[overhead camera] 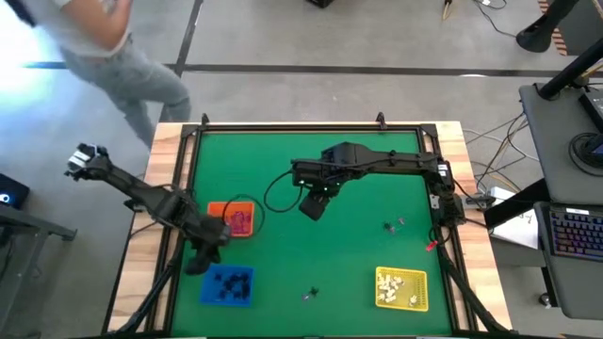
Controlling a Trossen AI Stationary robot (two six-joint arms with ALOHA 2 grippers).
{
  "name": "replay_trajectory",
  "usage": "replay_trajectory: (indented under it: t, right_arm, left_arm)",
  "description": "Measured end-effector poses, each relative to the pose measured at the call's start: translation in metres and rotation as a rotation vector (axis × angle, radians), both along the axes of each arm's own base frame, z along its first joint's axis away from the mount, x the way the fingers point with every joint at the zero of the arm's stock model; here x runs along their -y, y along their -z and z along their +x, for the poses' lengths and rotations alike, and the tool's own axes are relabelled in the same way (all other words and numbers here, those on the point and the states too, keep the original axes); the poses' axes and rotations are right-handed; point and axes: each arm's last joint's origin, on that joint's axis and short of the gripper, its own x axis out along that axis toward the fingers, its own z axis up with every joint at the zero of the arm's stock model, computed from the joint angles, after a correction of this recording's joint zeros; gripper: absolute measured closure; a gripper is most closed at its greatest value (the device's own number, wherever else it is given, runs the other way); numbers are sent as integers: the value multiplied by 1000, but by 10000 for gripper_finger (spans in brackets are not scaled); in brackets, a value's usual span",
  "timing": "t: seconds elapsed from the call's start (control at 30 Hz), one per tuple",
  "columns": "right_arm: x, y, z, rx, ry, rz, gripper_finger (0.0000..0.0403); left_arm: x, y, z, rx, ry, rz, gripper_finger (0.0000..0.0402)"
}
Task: Sort Halloween decoration
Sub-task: Put the black spider toy into the blue bin
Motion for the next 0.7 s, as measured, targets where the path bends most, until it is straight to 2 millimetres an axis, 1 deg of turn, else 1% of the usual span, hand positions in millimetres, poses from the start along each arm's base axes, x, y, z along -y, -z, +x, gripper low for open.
replay_trajectory:
  t: [0.13,0.23,0.3,0.5,0.7]
  right_arm:
    - [-3,0,0,-5,10,11,291]
    - [-10,3,0,-22,38,67,299]
    - [-16,6,0,-38,43,75,303]
    - [-38,30,-3,-133,87,75,300]
    - [-58,53,-9,-220,123,69,279]
  left_arm:
    - [5,8,8,-2,55,33,401]
    - [8,13,14,19,101,50,401]
    - [10,17,18,25,117,56,401]
    - [19,26,27,24,135,57,391]
    - [28,31,25,-14,168,52,361]
